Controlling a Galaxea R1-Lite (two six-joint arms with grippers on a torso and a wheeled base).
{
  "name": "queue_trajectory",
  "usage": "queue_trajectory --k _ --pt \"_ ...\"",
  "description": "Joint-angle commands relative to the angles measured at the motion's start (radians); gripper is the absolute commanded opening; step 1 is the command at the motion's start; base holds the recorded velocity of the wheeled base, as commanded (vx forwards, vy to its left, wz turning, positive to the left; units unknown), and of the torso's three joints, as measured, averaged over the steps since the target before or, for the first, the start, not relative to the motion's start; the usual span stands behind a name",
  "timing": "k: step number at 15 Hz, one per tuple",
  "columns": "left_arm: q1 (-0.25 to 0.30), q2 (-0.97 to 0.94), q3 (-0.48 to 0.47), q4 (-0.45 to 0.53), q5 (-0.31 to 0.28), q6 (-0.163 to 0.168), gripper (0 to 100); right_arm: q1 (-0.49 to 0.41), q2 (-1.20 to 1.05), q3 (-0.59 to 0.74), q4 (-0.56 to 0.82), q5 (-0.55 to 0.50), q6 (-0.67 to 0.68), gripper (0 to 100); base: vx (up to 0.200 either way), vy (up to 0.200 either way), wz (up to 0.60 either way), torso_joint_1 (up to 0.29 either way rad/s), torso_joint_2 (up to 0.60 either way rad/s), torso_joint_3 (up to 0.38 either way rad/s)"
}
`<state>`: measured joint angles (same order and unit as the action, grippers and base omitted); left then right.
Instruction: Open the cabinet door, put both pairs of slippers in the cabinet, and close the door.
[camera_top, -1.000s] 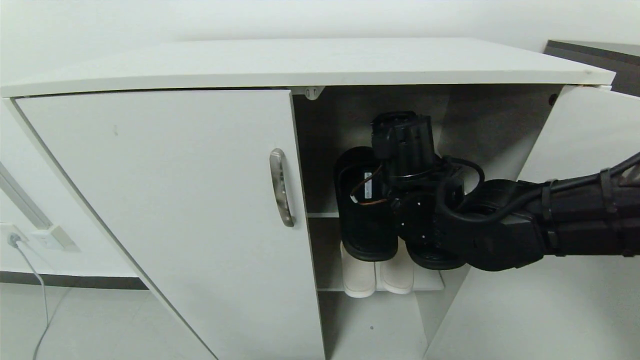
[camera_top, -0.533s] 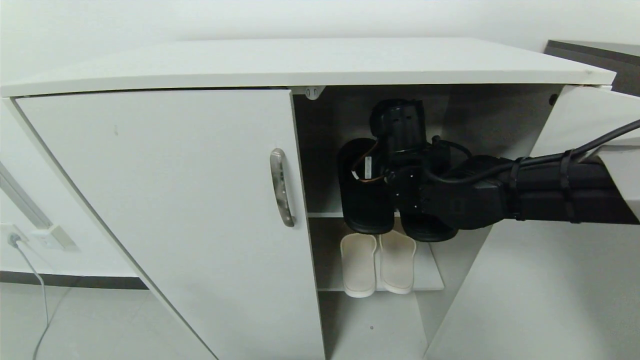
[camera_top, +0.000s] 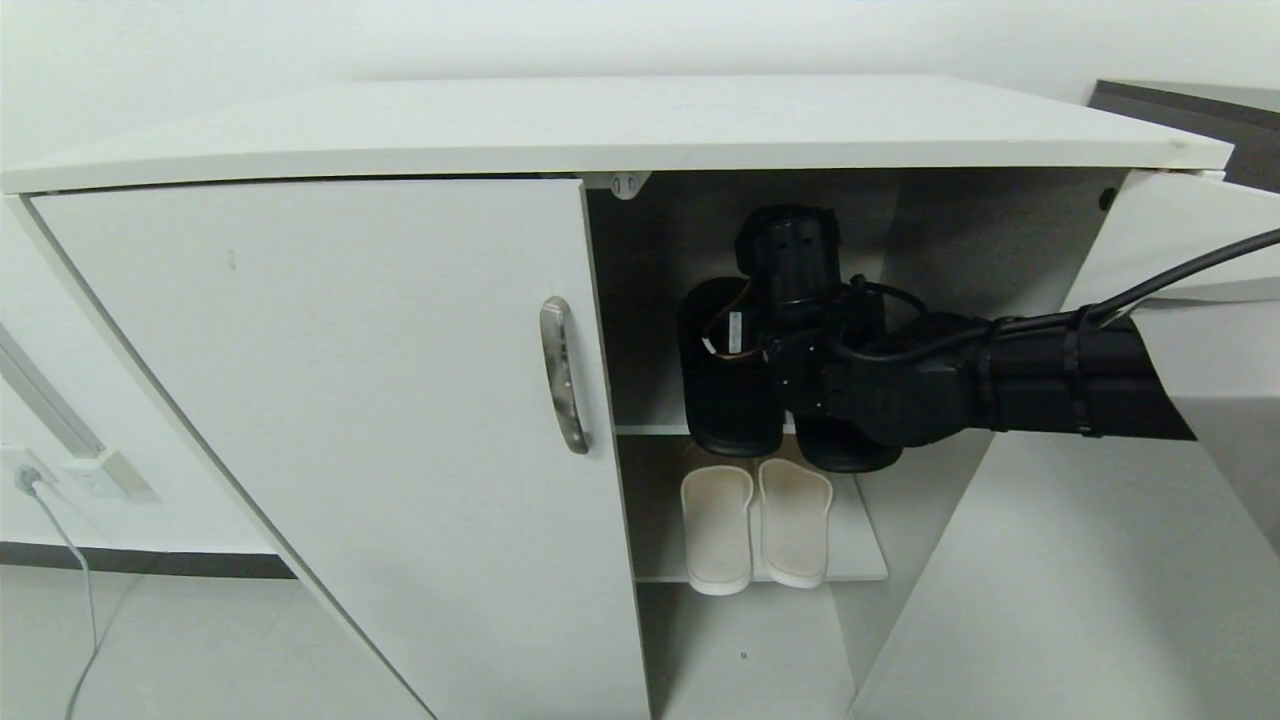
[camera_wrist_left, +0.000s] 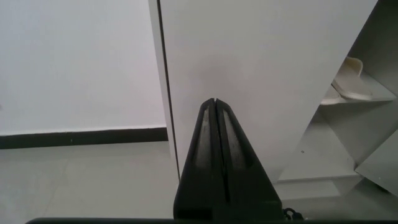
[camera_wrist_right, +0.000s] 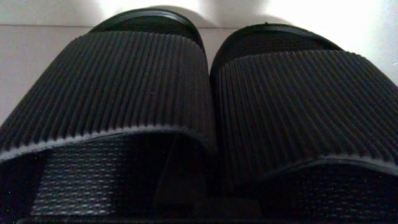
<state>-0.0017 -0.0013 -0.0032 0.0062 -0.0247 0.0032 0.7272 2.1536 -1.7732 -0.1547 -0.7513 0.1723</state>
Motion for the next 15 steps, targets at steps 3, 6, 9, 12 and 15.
queue_trajectory --k 3,6,9,12,15 --pt "0.000 0.001 0.000 0.000 0.000 -0.002 0 -0.005 0.012 -0.008 0.000 0.000 0.001 100 0.000 0.000 0.00 0.000 0.00 0.000" --pt "0.000 0.001 0.000 0.000 0.000 -0.002 0 0.001 -0.018 0.021 0.000 -0.002 -0.001 100 0.000 0.000 0.00 0.000 0.00 0.000" --pt "0.000 0.001 0.000 0.000 0.006 -0.003 0 0.024 -0.090 0.118 -0.003 -0.010 0.001 100 0.000 0.000 0.00 0.000 0.00 0.000" --pt "0.000 0.001 0.000 0.000 0.006 -0.003 0 0.074 -0.193 0.248 -0.013 -0.013 0.009 100 0.000 0.000 0.00 0.000 0.00 0.000" --pt "0.000 0.001 0.000 0.000 0.006 -0.002 0 0.132 -0.324 0.432 -0.075 -0.013 0.010 100 0.000 0.000 0.00 0.000 0.00 0.000"
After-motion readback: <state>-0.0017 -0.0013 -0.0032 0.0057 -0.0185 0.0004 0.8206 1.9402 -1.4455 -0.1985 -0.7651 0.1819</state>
